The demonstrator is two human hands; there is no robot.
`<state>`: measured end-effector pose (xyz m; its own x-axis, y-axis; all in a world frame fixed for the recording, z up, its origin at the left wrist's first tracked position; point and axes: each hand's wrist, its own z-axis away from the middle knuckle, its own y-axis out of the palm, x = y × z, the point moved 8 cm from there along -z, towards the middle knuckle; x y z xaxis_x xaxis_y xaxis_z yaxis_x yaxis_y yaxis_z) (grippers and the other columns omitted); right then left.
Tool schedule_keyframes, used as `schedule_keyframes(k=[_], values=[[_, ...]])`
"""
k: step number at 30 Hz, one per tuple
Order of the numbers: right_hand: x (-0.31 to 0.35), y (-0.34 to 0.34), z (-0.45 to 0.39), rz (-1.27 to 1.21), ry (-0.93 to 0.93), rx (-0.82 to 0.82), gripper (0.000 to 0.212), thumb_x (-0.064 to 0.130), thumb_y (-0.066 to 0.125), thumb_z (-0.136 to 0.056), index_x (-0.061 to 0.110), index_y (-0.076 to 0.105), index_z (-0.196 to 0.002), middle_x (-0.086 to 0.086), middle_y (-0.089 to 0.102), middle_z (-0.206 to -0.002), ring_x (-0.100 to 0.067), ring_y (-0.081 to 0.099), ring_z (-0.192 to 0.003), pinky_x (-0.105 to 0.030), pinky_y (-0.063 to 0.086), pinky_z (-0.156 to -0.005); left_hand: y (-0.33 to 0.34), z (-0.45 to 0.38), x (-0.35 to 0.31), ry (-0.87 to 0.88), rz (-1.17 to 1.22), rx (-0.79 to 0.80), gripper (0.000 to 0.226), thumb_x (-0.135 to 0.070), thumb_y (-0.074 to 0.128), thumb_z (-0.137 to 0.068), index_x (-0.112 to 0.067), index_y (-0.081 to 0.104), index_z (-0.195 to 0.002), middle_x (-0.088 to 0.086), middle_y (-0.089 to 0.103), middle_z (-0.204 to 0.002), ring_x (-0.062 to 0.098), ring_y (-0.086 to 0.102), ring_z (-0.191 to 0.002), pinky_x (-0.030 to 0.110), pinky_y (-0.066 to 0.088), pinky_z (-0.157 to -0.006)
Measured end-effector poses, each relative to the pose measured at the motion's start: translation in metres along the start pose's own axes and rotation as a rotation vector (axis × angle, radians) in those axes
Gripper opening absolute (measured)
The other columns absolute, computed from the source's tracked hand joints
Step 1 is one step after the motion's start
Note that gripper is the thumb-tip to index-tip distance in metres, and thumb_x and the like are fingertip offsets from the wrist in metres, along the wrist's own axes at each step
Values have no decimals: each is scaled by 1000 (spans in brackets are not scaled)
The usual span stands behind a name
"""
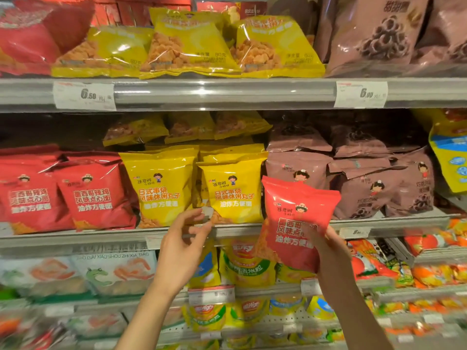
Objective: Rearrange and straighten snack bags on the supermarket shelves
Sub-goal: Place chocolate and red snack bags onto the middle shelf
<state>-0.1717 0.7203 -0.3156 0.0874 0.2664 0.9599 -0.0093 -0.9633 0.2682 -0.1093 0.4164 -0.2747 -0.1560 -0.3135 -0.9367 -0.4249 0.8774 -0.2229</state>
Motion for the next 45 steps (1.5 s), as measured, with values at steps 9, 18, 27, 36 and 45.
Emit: schedule_keyframes(k=[9, 18, 27, 36, 45], values=[[-45, 12, 32, 59, 94, 18, 77, 73, 87, -52, 36, 71, -118, 3, 77, -114, -20, 75, -103, -44, 59, -84, -55, 59, 50, -194, 10, -135, 13, -18, 68, -97, -25, 72, -106, -1, 76, -95, 12, 72, -93, 46, 57, -89], [-63, 53, 76, 77, 95, -6, 51, 45, 82, -67, 26, 74, -113, -4, 78, -108, -28, 75, -99, -46, 62, -82, -116, 58, 85, -201, 88, -126, 15, -15, 66, -98, -25, 72, -108, 2, 78, -101, 16, 73, -96, 38, 61, -86], [-111, 162, 153, 78, 102, -155, 50, 44, 83, -63, 22, 76, -107, -8, 79, -102, -17, 75, -85, -36, 63, -78, -262, 37, 140, -209, 120, 9, 13, -37, 68, -97, -47, 72, -105, -11, 77, -106, 11, 72, -100, 33, 56, -86], [-114, 308, 177, 40, 61, -112, 52, 48, 85, -64, 25, 76, -109, -8, 79, -107, -17, 76, -89, -28, 61, -72, -397, 5, 153, -149, 72, -48, 11, -22, 66, -99, -31, 71, -104, -16, 77, -98, 0, 71, -90, 18, 53, -75], [-80, 452, 139, -10, -18, 103, 30, 32, 79, -80, 19, 72, -107, -1, 79, -105, -12, 74, -94, -25, 59, -74, -420, -37, 112, -12, -6, 25, 15, -32, 66, -99, -32, 68, -114, -20, 74, -102, -2, 66, -100, 14, 50, -82]])
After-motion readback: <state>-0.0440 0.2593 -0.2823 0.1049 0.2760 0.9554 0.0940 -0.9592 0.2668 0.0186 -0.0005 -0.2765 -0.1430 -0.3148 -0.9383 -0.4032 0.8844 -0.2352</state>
